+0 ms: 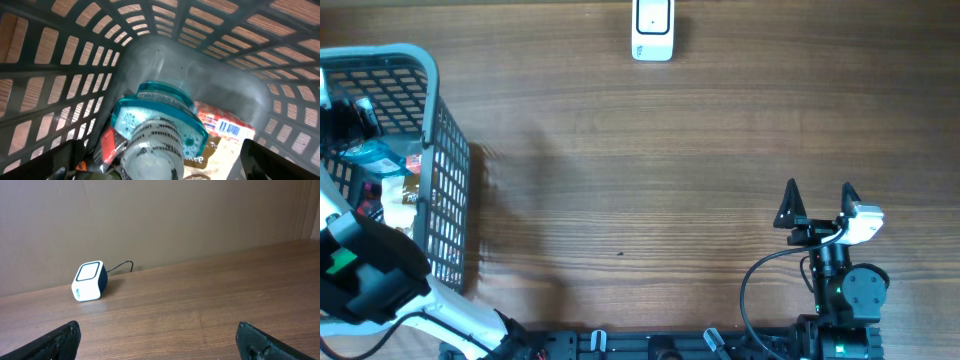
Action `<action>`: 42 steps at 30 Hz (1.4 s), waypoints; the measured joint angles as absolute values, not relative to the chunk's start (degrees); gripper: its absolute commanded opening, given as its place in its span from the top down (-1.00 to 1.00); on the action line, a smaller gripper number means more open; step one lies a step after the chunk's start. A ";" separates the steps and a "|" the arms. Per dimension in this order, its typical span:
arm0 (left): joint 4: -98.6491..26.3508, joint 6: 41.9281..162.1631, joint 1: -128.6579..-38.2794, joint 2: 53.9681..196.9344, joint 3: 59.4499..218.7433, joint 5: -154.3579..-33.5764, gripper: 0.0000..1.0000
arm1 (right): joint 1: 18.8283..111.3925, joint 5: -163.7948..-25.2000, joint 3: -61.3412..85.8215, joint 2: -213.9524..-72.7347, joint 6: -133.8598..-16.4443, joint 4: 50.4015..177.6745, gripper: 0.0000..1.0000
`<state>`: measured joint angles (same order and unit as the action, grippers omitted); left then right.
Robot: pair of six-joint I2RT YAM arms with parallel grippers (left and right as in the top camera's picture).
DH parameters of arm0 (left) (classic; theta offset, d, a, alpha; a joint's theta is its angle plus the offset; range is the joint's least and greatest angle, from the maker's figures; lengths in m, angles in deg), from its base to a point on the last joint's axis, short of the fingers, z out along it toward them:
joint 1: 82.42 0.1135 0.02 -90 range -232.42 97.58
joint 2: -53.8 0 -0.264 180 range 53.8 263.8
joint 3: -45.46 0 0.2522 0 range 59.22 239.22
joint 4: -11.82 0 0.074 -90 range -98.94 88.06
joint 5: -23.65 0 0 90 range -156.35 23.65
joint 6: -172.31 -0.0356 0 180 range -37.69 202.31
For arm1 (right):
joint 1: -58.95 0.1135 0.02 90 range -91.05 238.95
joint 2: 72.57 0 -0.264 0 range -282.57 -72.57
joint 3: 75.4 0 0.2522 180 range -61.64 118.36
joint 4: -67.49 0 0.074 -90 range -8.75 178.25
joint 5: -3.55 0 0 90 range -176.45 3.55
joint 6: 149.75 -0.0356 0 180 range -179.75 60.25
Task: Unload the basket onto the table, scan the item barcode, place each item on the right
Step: 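Lower the left gripper into the basket toward the blue mouthwash bottle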
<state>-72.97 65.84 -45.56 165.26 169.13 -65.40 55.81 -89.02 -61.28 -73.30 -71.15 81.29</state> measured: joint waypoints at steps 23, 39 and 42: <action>-69.86 65.23 -45.56 166.33 162.66 -67.80 -0.66 | 55.81 -89.02 -61.28 -73.30 -71.15 81.29 -1.00; -67.44 72.53 -45.56 166.33 162.66 -66.71 0.43 | 55.81 -89.02 -61.28 -73.30 -71.15 81.29 -1.00; -67.00 77.07 -45.54 166.33 162.66 -66.47 0.59 | 55.81 -89.02 -61.28 -73.30 -71.15 81.29 -1.00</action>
<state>-67.00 77.07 -45.54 166.33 162.66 -66.47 55.81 -89.02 -61.28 -73.30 -71.15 81.29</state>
